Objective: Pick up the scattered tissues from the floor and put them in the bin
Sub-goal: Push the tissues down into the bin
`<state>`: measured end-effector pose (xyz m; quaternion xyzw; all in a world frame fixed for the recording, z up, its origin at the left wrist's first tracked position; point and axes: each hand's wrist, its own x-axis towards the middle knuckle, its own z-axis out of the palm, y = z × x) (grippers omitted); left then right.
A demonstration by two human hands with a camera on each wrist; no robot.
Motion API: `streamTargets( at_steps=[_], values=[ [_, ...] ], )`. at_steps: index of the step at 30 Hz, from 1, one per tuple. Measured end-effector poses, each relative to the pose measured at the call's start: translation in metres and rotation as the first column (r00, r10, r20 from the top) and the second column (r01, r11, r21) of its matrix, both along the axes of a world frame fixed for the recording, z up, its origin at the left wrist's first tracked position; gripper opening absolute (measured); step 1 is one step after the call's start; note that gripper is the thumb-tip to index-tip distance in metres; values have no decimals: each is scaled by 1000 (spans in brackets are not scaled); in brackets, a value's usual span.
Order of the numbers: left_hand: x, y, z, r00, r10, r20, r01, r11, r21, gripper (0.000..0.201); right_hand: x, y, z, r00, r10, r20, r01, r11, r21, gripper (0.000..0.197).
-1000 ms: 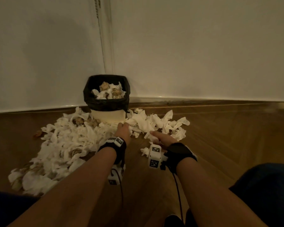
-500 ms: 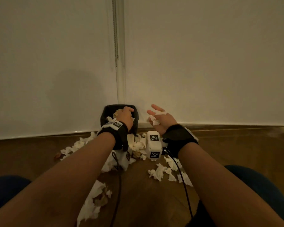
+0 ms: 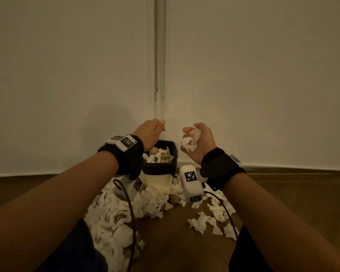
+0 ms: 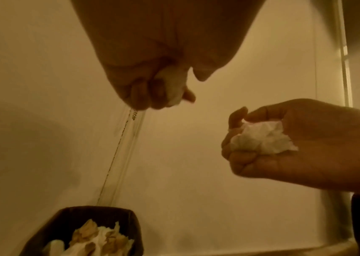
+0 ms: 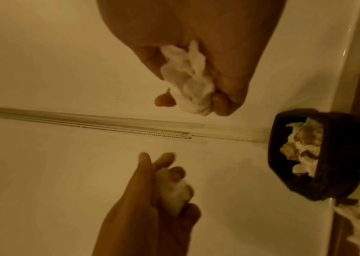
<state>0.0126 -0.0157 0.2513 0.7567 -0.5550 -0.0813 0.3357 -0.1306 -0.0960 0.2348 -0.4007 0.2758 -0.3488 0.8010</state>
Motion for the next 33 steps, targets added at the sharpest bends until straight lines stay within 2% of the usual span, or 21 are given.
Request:
streamTargets(
  at_steps=[2,4,6,9,13,16,19,22,26,29,33],
  values=[
    [-1,-2,5,999,0,-37,0,1000,9,40,0,-1,0,997,10,76,-14,998,53,44],
    [-1,-5,9,998,43,-42,-44,999,-19,38,-4,-1,-2,996,0,89,-5,998,62,34],
    [-6,-5,7,998,66,-23,-66,998,5,47,-8,-3,-6,1000,-3,6,3,1000,-29,28],
    [-15,-4,-1,999,37,4,-37,999,-9,54,-10,-10,-11,1000,-15,-14,14,994,-105,39],
    [-11,-8,-1,1000,-2,-21,-1,990,-138,41,-12,-16,-19,988,-130,82,136,988,-68,42],
    [-5,-11,-5,994,-8,-111,-6,993,-120,28,-13,-23,-28,968,-222,114,222,975,11,42],
    [4,-17,-17,1000,10,-1,-10,999,-33,18,-9,-33,-34,968,-251,9,251,966,-55,36],
    [13,-26,-28,996,53,70,-55,998,15,17,1,-44,-43,976,-210,-52,205,975,-86,30],
    [27,-45,-43,983,102,150,-114,991,73,27,20,-64,-59,986,-104,-130,97,994,-57,21],
    [42,-58,-60,976,112,188,-145,974,172,37,38,-76,-73,931,-78,-355,42,993,-109,34],
    [67,-74,-86,979,144,142,-186,915,358,46,62,-91,-109,918,-96,-385,58,992,-109,31]
  ],
)
